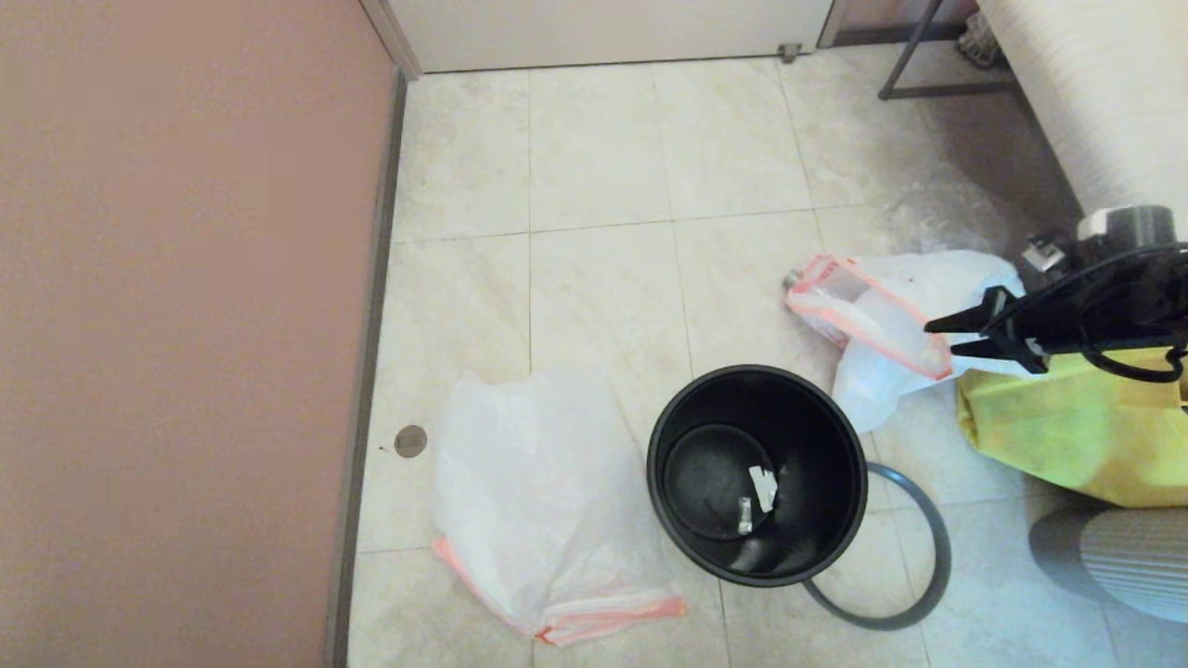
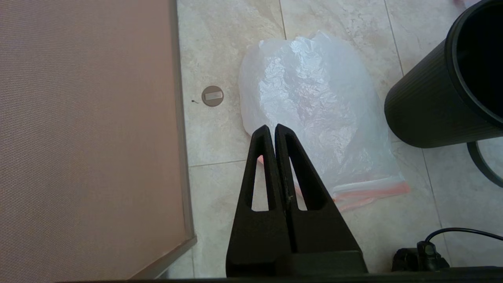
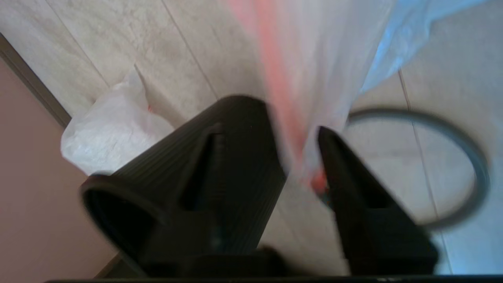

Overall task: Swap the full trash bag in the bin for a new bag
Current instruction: Place the trash bag on the floor, then pick up a new trash bag

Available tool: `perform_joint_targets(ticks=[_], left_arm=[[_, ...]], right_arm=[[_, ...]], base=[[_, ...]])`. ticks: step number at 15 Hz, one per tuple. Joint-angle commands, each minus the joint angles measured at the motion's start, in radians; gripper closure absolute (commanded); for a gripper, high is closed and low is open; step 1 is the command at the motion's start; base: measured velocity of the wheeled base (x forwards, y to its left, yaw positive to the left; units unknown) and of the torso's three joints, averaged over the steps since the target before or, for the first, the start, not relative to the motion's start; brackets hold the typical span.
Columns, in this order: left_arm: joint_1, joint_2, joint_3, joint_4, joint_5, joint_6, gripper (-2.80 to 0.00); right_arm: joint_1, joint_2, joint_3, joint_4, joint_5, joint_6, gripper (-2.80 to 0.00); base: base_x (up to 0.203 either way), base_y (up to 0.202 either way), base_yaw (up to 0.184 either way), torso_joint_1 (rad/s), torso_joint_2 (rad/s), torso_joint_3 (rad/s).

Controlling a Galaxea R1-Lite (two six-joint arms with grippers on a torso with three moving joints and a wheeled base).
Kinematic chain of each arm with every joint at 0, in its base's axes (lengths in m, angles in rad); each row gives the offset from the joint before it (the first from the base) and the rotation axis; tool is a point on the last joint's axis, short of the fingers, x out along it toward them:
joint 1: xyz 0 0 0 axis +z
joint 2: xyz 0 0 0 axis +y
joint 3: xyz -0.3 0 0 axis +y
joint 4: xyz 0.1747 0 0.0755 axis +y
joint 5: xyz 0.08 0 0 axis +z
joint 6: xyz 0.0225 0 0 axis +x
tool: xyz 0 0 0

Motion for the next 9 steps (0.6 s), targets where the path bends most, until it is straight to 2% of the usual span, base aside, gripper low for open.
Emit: perform_joint_targets(ticks=[1, 5, 6, 9], left_arm=[[0.000, 0.001, 0.008, -0.001, 0.000, 0.000, 0.00], [0.000, 0.001, 0.008, -0.001, 0.000, 0.000, 0.00], [0.000, 0.001, 0.008, -0.001, 0.000, 0.000, 0.00], [0.000, 0.001, 0.008, -0.001, 0.000, 0.000, 0.00]], right_arm=[[0.003, -0.120, 0.003, 0.072, -0.026, 0.001, -2.80], [0.005, -0.335, 0.087, 0.235, -0.156, 0.001, -2.80], [0.007, -0.399, 0.141, 0.260, -0.175, 0.000, 0.00], [0.021, -0.634, 0.351, 0.290, -0.200, -0.048, 0.00]], base=[[0.000, 0.000, 0.000, 0.000, 0.00, 0.000], [0.000, 0.000, 0.000, 0.000, 0.00, 0.000], [0.000, 0.000, 0.000, 0.000, 0.00, 0.000], [0.000, 0.000, 0.000, 0.000, 0.00, 0.000]])
